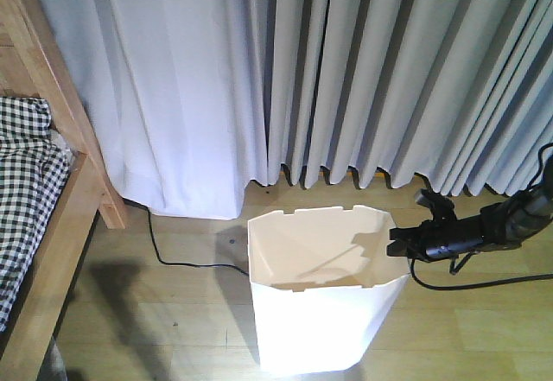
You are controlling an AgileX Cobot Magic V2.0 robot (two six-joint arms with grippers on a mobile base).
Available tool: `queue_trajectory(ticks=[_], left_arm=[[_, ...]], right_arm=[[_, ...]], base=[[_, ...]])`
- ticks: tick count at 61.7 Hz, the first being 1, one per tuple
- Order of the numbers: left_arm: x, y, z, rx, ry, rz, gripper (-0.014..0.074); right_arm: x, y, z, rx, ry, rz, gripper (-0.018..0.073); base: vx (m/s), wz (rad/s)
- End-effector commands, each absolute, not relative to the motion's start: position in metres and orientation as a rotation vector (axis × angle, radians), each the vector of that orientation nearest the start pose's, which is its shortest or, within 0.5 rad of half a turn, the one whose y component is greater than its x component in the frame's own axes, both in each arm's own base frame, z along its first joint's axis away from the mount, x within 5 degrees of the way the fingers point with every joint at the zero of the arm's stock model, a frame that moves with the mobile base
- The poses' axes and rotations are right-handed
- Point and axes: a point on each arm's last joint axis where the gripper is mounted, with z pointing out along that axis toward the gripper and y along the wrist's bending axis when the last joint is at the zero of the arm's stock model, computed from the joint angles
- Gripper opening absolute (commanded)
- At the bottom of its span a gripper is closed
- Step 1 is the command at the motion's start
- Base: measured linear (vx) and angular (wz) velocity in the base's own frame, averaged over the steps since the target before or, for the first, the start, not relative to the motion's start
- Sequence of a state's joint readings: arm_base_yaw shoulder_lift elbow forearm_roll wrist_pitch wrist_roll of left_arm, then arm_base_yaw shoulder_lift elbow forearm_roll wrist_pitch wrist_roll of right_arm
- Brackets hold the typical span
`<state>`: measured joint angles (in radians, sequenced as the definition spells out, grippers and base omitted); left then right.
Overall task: Move trash bin to bedside with robot
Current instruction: 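Lower the bin to the floor beside the bed with the right gripper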
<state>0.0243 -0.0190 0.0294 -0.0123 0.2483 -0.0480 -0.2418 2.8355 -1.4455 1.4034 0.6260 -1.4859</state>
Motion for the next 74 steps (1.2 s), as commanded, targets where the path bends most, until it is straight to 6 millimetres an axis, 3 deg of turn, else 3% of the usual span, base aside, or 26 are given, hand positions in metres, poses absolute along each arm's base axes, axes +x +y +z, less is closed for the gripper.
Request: queue_trajectory(ticks=[1, 14, 43, 74], left_arm=[[0.056, 0.001, 0.179, -0.078, 1.689, -0.040, -0.0006], [0.056, 0.001, 0.179, -0.078, 1.689, -0.040, -0.0006], [0.056, 0.001, 0.179, -0.078, 1.689, -0.040, -0.0006], [0.056, 0.001, 0.179, -0.078, 1.689, -0.040, -0.0006]], right_arm=[[0.409, -0.030, -0.101, 0.143, 2.559, 1.106, -0.0003], [0.417, -0.027, -0.121, 0.174, 2.539, 1.108, -0.0003], [0.448, 0.002, -0.154, 0.116, 2.508, 1.131, -0.0003], [0.442, 0.004, -0.189, 0.172, 2.479, 1.141, 0.0009]], base=[[0.00, 0.00], [0.00, 0.00], [0.00, 0.00], [0.00, 0.00]])
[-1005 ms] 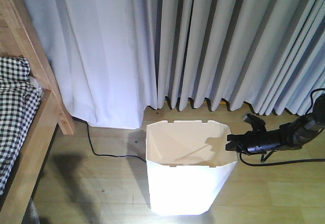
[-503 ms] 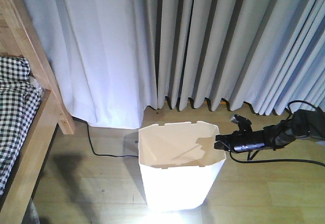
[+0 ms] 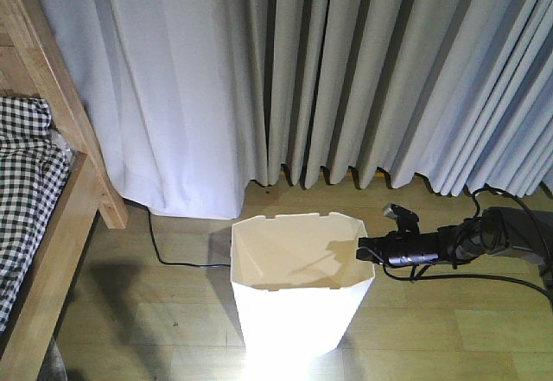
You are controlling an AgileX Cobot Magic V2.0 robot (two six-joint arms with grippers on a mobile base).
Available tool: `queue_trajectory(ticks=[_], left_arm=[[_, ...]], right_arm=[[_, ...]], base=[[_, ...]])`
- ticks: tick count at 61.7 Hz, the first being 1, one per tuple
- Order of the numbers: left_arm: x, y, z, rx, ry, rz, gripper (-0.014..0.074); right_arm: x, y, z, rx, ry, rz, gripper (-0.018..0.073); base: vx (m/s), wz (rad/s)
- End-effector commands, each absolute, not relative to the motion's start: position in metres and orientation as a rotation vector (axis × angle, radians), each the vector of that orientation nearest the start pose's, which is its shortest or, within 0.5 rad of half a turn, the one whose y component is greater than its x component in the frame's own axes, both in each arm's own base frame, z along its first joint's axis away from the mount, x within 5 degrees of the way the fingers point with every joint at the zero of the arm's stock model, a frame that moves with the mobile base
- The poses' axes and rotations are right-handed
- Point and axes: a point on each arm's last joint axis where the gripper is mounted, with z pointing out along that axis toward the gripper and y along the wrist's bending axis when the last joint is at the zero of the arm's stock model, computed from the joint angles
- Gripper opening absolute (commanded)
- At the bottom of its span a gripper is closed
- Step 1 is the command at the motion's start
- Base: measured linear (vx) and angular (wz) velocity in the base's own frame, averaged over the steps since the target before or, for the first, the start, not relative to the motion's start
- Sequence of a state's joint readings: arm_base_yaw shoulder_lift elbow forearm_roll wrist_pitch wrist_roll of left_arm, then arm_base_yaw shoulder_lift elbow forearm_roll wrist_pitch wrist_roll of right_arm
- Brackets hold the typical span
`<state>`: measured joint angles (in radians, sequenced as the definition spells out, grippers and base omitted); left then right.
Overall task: Move trash bin to bedside with robot
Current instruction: 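Lower the bin to the floor beside the bed with the right gripper, then open the right gripper and release the bin's rim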
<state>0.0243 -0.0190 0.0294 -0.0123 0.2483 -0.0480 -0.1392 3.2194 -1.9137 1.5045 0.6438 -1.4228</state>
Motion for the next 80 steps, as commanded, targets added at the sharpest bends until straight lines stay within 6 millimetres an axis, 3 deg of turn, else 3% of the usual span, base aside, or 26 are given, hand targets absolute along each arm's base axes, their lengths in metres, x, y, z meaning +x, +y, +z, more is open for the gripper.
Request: queue_trajectory(ticks=[1, 12, 31, 37, 63, 80], left_arm=[[0.056, 0.001, 0.179, -0.078, 1.689, -0.040, -0.0006], [0.056, 0.001, 0.179, -0.078, 1.689, -0.040, -0.0006], [0.056, 0.001, 0.179, -0.078, 1.689, -0.040, -0.0006], [0.056, 0.001, 0.179, -0.078, 1.689, -0.040, -0.0006], [0.056, 0.001, 0.179, -0.078, 1.689, -0.040, -0.0006], [0.056, 0.001, 0.179, -0.078, 1.689, -0.040, -0.0006]], right_arm=[[0.441, 0.004, -0.190, 0.172, 2.479, 1.145, 0.0012], [0.440, 0.005, -0.191, 0.179, 2.495, 1.154, 0.0089], [0.438, 0.006, -0.189, 0.155, 2.521, 1.175, 0.0375], [0.439, 0.005, -0.185, 0.099, 2.536, 1.164, 0.0422], [0.446, -0.003, -0.154, -0.136, 2.714, 1.050, 0.0370], [0.440, -0.023, -0.132, -0.248, 2.974, 0.913, 0.0349]], base=[[0.00, 0.00], [0.00, 0.00], [0.00, 0.00], [0.00, 0.00], [0.00, 0.00], [0.00, 0.00]])
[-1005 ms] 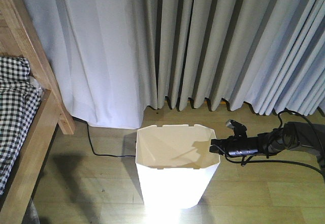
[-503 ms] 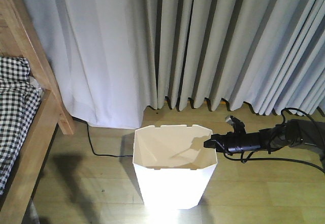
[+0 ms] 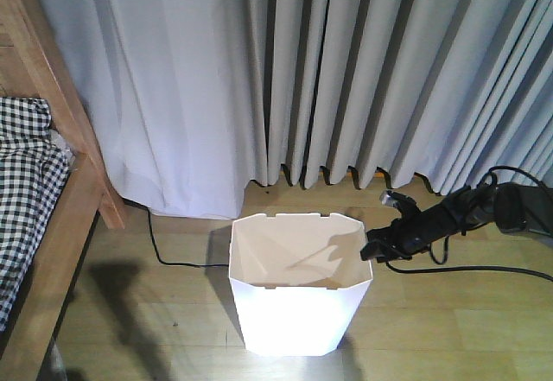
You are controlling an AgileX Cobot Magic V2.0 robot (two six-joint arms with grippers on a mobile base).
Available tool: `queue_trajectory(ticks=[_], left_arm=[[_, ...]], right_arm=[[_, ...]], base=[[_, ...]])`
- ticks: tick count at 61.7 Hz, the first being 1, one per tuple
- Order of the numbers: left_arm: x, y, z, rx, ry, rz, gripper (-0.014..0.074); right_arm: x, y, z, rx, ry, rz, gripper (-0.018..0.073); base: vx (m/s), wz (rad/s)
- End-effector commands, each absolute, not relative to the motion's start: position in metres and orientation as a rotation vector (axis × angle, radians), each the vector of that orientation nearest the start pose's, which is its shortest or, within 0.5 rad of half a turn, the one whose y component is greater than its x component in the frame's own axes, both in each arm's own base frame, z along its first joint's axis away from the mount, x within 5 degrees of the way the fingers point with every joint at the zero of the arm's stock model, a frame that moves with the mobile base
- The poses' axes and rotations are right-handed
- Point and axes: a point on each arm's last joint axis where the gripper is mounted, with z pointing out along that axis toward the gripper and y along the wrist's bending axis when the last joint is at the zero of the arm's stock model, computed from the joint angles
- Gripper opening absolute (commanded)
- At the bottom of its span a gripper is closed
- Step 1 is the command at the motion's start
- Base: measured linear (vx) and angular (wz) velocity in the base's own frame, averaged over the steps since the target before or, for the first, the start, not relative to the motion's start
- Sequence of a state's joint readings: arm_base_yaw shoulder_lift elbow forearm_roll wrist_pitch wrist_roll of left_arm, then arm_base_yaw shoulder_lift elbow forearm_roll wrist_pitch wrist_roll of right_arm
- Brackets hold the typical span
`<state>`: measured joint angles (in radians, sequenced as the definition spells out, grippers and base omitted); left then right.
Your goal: Move trash bin to bedside with robot
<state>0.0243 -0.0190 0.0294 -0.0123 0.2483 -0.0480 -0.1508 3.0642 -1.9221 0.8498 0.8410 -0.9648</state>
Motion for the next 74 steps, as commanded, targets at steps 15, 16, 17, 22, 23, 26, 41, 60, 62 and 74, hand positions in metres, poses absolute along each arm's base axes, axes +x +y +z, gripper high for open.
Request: queue_trajectory(ticks=[15, 16, 17, 22, 23, 26, 41, 60, 62, 74], left_arm=[[0.056, 0.001, 0.179, -0.078, 1.689, -0.040, -0.0006], [0.056, 0.001, 0.179, -0.078, 1.689, -0.040, -0.0006], [0.056, 0.001, 0.179, -0.078, 1.689, -0.040, -0.0006], [0.056, 0.001, 0.179, -0.078, 1.689, -0.040, -0.0006], [0.056, 0.001, 0.179, -0.078, 1.689, -0.040, -0.0006], [0.056, 0.001, 0.179, -0.078, 1.689, -0.040, -0.0006], [0.056, 0.001, 0.179, -0.078, 1.689, -0.040, -0.0006], [0.056, 0.001, 0.179, -0.078, 1.689, -0.040, -0.0006], [0.056, 0.001, 0.179, -0.078, 1.689, -0.040, -0.0006], [0.056, 0.001, 0.179, -0.078, 1.689, -0.040, -0.0006]], right_arm=[[0.441, -0.044, -0.094, -0.311, 3.137, 0.811, 0.0282], [0.440, -0.046, -0.093, -0.313, 3.158, 0.789, 0.0272], [0.441, -0.047, -0.090, -0.317, 3.170, 0.778, 0.0265], [0.436, -0.051, -0.084, -0.337, 3.238, 0.760, 0.0223], [0.436, -0.052, -0.082, -0.337, 3.242, 0.767, 0.0218], [0.436, -0.053, -0.080, -0.309, 3.240, 0.804, 0.0202], [0.435, -0.058, -0.066, -0.028, 3.121, 1.196, 0.0185], [0.430, -0.132, -0.062, 0.284, 3.123, 0.918, 0.0191], [0.430, -0.143, -0.056, 0.342, 3.129, 0.843, 0.0192], [0.443, -0.188, 0.022, 0.445, 3.060, 0.364, 0.0192]], base=[[0.00, 0.00], [0.00, 0.00], [0.00, 0.00], [0.00, 0.00], [0.00, 0.00], [0.00, 0.00], [0.00, 0.00], [0.00, 0.00], [0.00, 0.00], [0.00, 0.00]])
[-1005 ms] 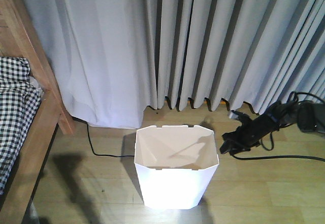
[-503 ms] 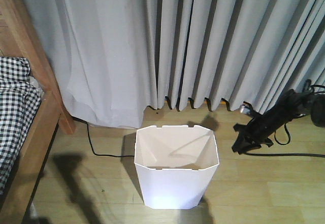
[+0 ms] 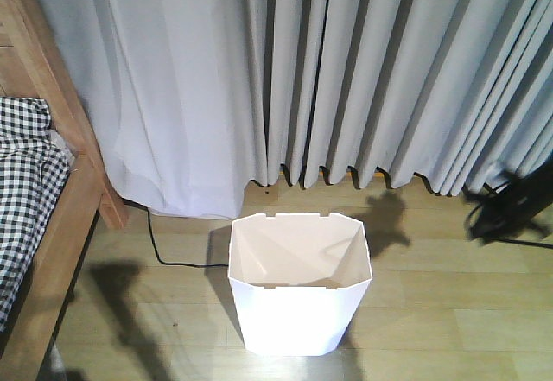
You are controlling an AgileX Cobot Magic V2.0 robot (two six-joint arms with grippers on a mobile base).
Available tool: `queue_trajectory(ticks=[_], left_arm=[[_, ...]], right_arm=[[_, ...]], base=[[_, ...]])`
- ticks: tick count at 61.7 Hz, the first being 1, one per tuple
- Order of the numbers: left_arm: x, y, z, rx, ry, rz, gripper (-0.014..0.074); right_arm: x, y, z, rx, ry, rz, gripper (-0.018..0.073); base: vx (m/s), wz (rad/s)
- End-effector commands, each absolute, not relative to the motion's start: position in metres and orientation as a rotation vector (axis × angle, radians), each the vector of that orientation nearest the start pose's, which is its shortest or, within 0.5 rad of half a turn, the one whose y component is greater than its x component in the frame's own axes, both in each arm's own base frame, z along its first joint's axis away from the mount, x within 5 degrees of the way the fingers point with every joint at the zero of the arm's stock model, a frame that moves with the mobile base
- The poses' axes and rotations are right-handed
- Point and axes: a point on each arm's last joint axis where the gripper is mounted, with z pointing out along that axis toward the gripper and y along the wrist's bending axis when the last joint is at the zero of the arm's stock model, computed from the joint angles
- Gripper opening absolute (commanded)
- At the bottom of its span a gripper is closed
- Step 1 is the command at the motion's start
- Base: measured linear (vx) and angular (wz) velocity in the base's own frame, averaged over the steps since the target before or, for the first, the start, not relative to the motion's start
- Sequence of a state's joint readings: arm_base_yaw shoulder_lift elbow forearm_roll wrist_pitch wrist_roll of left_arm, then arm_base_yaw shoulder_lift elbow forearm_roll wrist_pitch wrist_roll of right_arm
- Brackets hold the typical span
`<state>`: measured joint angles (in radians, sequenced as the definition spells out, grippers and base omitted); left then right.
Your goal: Move trash bin to bedside with robot
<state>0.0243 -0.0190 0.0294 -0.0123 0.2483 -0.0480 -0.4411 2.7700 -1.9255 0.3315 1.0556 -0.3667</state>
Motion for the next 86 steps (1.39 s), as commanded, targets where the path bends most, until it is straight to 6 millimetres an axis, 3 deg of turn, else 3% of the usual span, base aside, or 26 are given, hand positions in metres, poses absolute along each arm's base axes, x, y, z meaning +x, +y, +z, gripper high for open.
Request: queue_trajectory(ticks=[1, 6, 12, 26, 35, 41, 47, 56, 75, 86], left_arm=[[0.056, 0.001, 0.179, -0.078, 1.689, -0.040, -0.0006], [0.056, 0.001, 0.179, -0.078, 1.689, -0.040, -0.0006], [0.056, 0.001, 0.179, -0.078, 1.689, -0.040, -0.0006], [0.056, 0.000, 0.179, -0.060, 1.690, -0.057, -0.0006], [0.056, 0.000, 0.179, -0.060, 1.690, -0.057, -0.0006], [0.056, 0.000, 0.179, -0.060, 1.690, -0.057, -0.0006], [0.056, 0.000, 0.179, -0.060, 1.690, -0.057, -0.0006], [0.056, 0.000, 0.179, -0.060, 1.690, -0.057, -0.0006], [0.056, 0.000, 0.179, -0.060, 1.690, -0.057, -0.0006], [0.056, 0.000, 0.179, -0.060, 1.690, -0.057, -0.0006]], right_arm=[[0.444, -0.189, 0.029, 0.451, 3.047, 0.341, 0.0192], [0.453, -0.188, 0.079, 0.423, 2.969, 0.232, 0.0192], [0.461, -0.173, 0.141, 0.337, 2.863, 0.159, 0.0192], [0.460, -0.106, 0.277, 0.082, 2.598, -0.014, 0.0192], [0.446, -0.059, 0.336, -0.054, 2.459, -0.036, 0.0192], [0.435, -0.034, 0.362, -0.127, 2.396, -0.050, 0.0192], [0.421, -0.015, 0.376, -0.168, 2.333, -0.058, 0.0192], [0.389, 0.001, 0.372, -0.192, 2.247, -0.050, 0.0192], [0.281, 0.000, 0.359, -0.135, 1.887, -0.090, 0.0192], [0.225, -0.001, 0.337, -0.067, 1.762, -0.065, 0.0192]], base=[[0.00, 0.00], [0.00, 0.00], [0.00, 0.00], [0.00, 0.00], [0.00, 0.00], [0.00, 0.00], [0.00, 0.00], [0.00, 0.00], [0.00, 0.00], [0.00, 0.00]])
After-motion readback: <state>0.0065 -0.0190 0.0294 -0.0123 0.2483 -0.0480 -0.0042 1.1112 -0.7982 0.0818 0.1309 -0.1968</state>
